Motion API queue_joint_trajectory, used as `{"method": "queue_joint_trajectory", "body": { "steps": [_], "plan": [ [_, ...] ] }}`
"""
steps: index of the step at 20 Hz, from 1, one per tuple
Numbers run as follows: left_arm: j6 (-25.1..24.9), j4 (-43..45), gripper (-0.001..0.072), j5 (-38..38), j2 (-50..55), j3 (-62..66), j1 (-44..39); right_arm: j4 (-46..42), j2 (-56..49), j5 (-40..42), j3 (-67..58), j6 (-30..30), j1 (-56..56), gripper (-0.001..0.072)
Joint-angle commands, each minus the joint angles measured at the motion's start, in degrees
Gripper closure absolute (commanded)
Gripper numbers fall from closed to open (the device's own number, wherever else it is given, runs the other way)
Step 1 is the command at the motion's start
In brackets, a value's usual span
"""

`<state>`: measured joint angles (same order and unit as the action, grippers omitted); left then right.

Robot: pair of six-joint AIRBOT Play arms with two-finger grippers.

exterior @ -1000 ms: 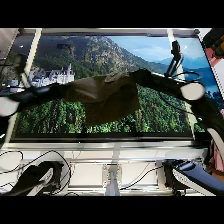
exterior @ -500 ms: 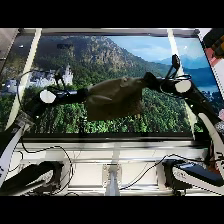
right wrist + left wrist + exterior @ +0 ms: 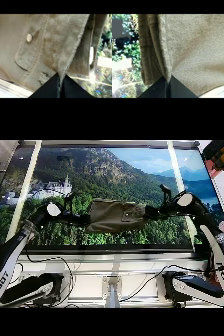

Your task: Fold the clothes and pants, and hang the long-sleeved shirts on hangers.

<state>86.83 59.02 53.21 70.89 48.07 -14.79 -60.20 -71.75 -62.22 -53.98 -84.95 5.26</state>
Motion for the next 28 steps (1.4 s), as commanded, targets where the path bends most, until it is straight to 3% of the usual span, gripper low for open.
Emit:
{"method": "queue_joint_trajectory", "body": {
  "steps": [1, 2, 3, 4, 5, 10, 11, 12, 15, 16, 17, 19, 21, 22, 23, 24, 28],
  "plan": [
    [0.20, 1.40, 0.0691, 0.33, 1.18, -0.02, 0.00, -4.09, -0.07, 2.80, 2.21, 0.66, 3.72, 0.0676],
    [0.17, 1.38, 0.0622, -0.28, 1.14, 0.00, 0.00, -5.64, 0.00, 3.26, 2.16, 0.66, 3.82, 0.0588],
    [0.17, 1.40, 0.0368, -0.74, 1.09, 0.17, 0.00, -6.71, 0.00, 3.30, 1.99, 0.66, 3.63, 0.0419],
    [0.17, 1.40, 0.0030, -1.51, 1.07, 0.48, 0.00, -8.31, 0.02, 3.34, 1.53, 0.66, 3.28, 0.0221],
    [-0.09, 1.42, 0.0016, -2.58, 1.07, 0.98, 0.02, -10.32, 0.02, 3.32, 0.74, 0.66, 3.28, 0.0141],
    [-3.98, 1.53, 0.0013, -3.52, 0.94, 8.39, 0.13, -28.02, 0.02, 3.76, -8.63, -1.29, 1.86, 0.0173],
    [-3.96, 1.49, 0.0013, -3.52, 0.66, 10.34, 0.31, -29.00, 0.02, 3.89, -10.91, -1.64, -0.59, 0.0304],
    [-3.96, 1.46, 0.0013, -3.52, 0.20, 11.91, 0.63, -28.48, 0.02, 3.87, -12.66, -1.60, -3.80, 0.0370],
    [-3.96, 1.66, 0.0013, -3.58, -1.81, 14.58, 1.29, -22.36, -0.15, 1.40, -14.14, 0.76, -15.72, 0.0413],
    [-3.93, 1.86, 0.0013, -3.72, -2.43, 14.62, 1.36, -17.59, -0.85, -1.88, -14.05, 3.67, -19.56, 0.0582],
    [-3.93, 2.03, 0.0013, -3.69, -2.78, 14.62, 1.38, -9.42, -2.45, -7.56, -14.03, 8.66, -23.41, 0.0666],
    [-3.91, 1.86, 0.0014, -3.72, -2.82, 14.62, 1.38, 6.56, -6.34, -17.53, -13.62, 17.70, -28.00, 0.0666],
    [-3.80, 1.84, 0.0015, -3.69, -2.82, 14.62, 1.36, 16.24, -8.70, -16.72, -11.82, 18.67, -27.98, 0.0660],
    [-3.69, 1.84, 0.0015, -3.69, -2.82, 14.62, 1.36, 16.55, -9.27, -13.51, -11.13, 18.64, -26.97, 0.0534],
    [-3.69, 1.84, 0.0014, -3.69, -2.82, 14.62, 1.36, 16.04, -9.73, -10.29, -10.21, 18.62, -25.49, 0.0230],
    [-3.69, 1.84, 0.0015, -3.69, -2.82, 14.62, 1.36, 15.32, -10.14, -7.65, -9.27, 18.62, -23.69, -0.0008],
    [-3.72, 1.86, 0.0014, -3.72, -2.82, 14.62, 1.36, 7.63, -12.41, -0.57, -8.24, 16.74, -14.69, 0.0042]
  ]
}}
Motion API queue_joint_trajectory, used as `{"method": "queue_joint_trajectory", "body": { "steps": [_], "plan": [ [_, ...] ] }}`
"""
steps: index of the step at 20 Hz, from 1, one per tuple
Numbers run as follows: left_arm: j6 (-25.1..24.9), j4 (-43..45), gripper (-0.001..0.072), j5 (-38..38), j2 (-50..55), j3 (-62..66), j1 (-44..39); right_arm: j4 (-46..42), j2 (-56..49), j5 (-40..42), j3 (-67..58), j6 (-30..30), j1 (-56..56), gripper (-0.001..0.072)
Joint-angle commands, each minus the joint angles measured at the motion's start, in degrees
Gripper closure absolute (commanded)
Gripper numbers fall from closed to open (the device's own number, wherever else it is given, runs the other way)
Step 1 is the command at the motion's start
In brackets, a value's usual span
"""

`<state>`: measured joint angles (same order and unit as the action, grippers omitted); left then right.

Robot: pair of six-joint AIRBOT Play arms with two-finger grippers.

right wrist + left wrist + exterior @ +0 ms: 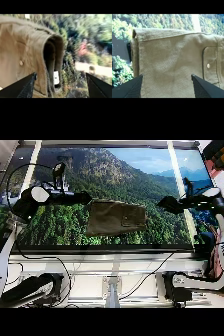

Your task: Fold the clothes and pants, and hang the long-sleeved shirts on hangers.

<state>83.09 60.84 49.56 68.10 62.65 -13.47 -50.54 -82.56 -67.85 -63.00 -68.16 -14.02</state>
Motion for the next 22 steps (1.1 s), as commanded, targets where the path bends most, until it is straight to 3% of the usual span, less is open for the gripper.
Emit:
{"method": "queue_joint_trajectory", "body": {
  "steps": [1, 3, 5, 10, 14, 16, 22],
  "plan": [
    [0.04, 0.04, 0.0014, -0.07, -0.02, 0.04, 0.07, -2.75, -1.73, 7.98, 0.79, 0.11, 6.64, 0.0042],
    [0.02, 0.04, 0.0014, -0.07, -0.02, 0.04, 0.07, -2.86, -1.70, 12.83, 0.42, -0.37, 9.75, 0.0043],
    [0.02, 0.04, 0.0015, -0.04, -0.02, 0.04, 0.07, -4.02, -1.81, 13.97, -0.22, -3.52, 11.54, 0.0105],
    [0.04, 0.02, 0.0015, -0.07, 0.04, 0.02, 0.04, -6.71, -5.31, 3.91, -0.20, -4.70, 11.45, 0.0103],
    [0.04, 0.02, 0.0015, -0.04, 0.04, 0.02, 0.04, -6.01, -9.22, 4.22, -0.20, -4.79, 10.75, 0.0104],
    [0.04, 0.04, 0.0015, -0.04, 0.04, 0.02, 0.07, -2.82, -11.65, 3.39, -0.22, -4.42, 9.79, 0.0123],
    [0.02, 0.04, 0.0015, -0.07, 0.04, 0.02, 0.07, 17.18, -18.14, -0.72, -0.20, 4.94, 9.51, 0.0122]
  ]
}}
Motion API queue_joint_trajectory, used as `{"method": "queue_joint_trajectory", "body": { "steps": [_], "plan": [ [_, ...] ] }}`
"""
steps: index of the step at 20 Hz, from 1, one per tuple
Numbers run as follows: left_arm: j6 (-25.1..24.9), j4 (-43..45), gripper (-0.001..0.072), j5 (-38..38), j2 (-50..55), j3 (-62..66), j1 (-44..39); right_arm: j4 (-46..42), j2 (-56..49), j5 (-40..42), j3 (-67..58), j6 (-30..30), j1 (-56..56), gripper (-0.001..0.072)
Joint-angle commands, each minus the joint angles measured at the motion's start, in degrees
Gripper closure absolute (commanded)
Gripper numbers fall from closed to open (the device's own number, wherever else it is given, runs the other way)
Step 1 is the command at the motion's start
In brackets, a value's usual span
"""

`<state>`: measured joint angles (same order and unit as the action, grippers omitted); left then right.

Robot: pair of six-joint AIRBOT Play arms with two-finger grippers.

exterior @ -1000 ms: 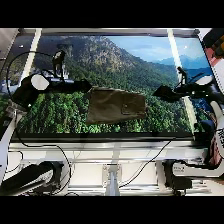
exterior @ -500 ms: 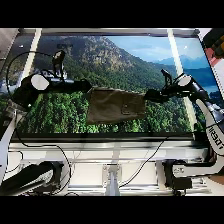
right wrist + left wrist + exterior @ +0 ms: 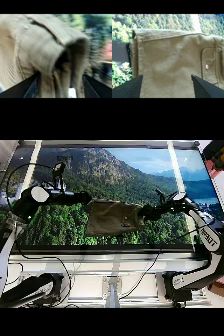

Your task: Fold the clothes and pants, and hang the long-sleeved shirts on hangers.

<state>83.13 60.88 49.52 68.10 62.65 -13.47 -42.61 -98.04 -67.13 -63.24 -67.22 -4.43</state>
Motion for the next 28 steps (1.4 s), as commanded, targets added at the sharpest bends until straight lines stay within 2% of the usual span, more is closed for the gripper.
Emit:
{"method": "queue_joint_trajectory", "body": {
  "steps": [1, 3, 6, 11, 12, 13, 15, 18, 20, 23, 25, 26, 28],
  "plan": [
    [-0.02, 0.00, 0.0014, -0.02, 0.04, 0.02, 0.07, 10.91, -3.08, -1.33, 0.04, 4.39, 0.24, 0.0122],
    [-0.02, 0.04, 0.0014, -0.04, 0.04, 0.02, 0.07, 11.45, -3.32, -0.68, 0.04, 5.51, 1.79, 0.0124],
    [-0.02, 0.02, 0.0015, -0.04, 0.04, 0.02, 0.07, 13.64, -3.34, -0.66, 0.02, 10.12, 4.96, 0.0173],
    [-0.02, 0.02, 0.0014, -0.04, 0.04, 0.02, 0.07, 21.14, -3.32, -0.55, 0.02, 16.83, 9.18, 0.0449],
    [-0.02, 0.04, 0.0014, -0.04, 0.04, 0.02, 0.07, 23.67, -3.30, -0.55, 0.02, 18.12, 9.64, 0.0592],
    [-0.02, 0.04, 0.0014, -0.04, 0.04, 0.02, 0.07, 26.21, -3.28, -0.55, 0.02, 19.45, 9.88, 0.0681],
    [-0.02, 0.04, 0.0014, -0.04, 0.04, 0.02, 0.07, 32.22, -3.19, -1.20, 0.02, 23.43, 9.77, 0.0682],
    [-0.02, 0.22, 0.0015, -0.04, 0.04, 0.02, 0.07, 40.33, -2.29, -1.42, 0.02, 25.77, 8.59, 0.0683],
    [-0.02, 0.22, 0.0014, -0.04, 0.04, 0.04, 0.11, 42.56, -0.81, -1.46, 0.02, 26.40, 7.08, 0.0683],
    [-0.02, 0.20, 0.0014, -0.04, 0.04, 0.02, 0.11, 40.13, 1.16, -2.71, 0.02, 26.40, 4.39, 0.0683],
    [-0.02, 0.22, 0.0014, -0.02, 0.04, 0.02, 0.11, 32.09, 1.42, -2.56, 0.02, 25.75, 2.84, 0.0682],
    [-0.02, 0.20, 0.0014, -0.02, 0.04, 0.02, 0.11, 27.06, 1.42, -2.01, 0.02, 23.85, 2.23, 0.0653],
    [-0.02, 0.22, 0.0015, -0.02, 0.04, 0.02, 0.11, 17.33, 1.42, 0.46, 0.02, 16.72, 1.11, 0.0235]
  ]
}}
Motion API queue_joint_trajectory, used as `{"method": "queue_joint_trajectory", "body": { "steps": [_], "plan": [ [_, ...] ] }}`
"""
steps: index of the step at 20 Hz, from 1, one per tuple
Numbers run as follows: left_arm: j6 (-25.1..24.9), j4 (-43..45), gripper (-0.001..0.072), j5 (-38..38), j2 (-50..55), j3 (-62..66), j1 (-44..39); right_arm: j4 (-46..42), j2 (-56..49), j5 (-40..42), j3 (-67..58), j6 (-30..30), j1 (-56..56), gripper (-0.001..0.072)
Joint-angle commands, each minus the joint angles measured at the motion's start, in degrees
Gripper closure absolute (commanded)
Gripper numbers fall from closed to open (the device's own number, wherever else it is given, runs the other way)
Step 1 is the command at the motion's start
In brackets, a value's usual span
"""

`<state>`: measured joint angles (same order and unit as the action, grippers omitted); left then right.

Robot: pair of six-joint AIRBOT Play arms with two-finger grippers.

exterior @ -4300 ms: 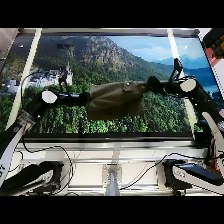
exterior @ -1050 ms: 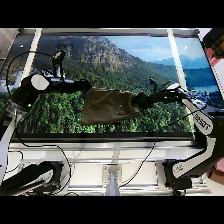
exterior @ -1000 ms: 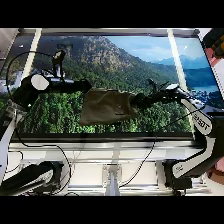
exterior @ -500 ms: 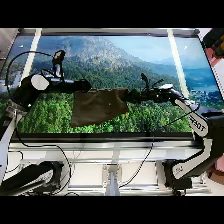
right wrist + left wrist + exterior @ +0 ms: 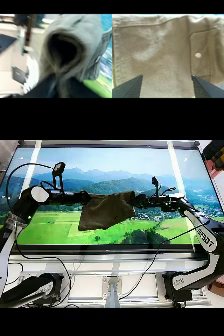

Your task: Fold the clothes and pants, and hang the long-sleeved shirts on hangers.

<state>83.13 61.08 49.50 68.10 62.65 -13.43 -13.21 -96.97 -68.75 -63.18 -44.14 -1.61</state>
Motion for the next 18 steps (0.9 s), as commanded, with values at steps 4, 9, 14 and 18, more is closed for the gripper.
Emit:
{"method": "queue_joint_trajectory", "body": {
  "steps": [4, 9, 14, 18],
  "plan": [
    [-0.02, 0.02, 0.0015, 0.00, 0.04, 0.02, 0.07, -18.78, 0.35, 4.11, -0.04, -11.82, -4.35, 0.0196],
    [-0.02, 0.02, 0.0014, 0.00, 0.04, 0.02, 0.07, -21.00, 0.11, 5.44, -0.04, -18.27, -7.28, 0.0081],
    [-0.02, 0.00, 0.0015, 0.00, 0.04, 0.02, 0.07, -17.86, -4.04, 4.48, -0.02, -22.69, -7.19, 0.0082],
    [-0.02, 0.02, 0.0014, 0.00, 0.04, 0.02, 0.07, -9.79, -6.84, 2.36, -0.04, -20.76, -6.84, 0.0082]
  ]
}}
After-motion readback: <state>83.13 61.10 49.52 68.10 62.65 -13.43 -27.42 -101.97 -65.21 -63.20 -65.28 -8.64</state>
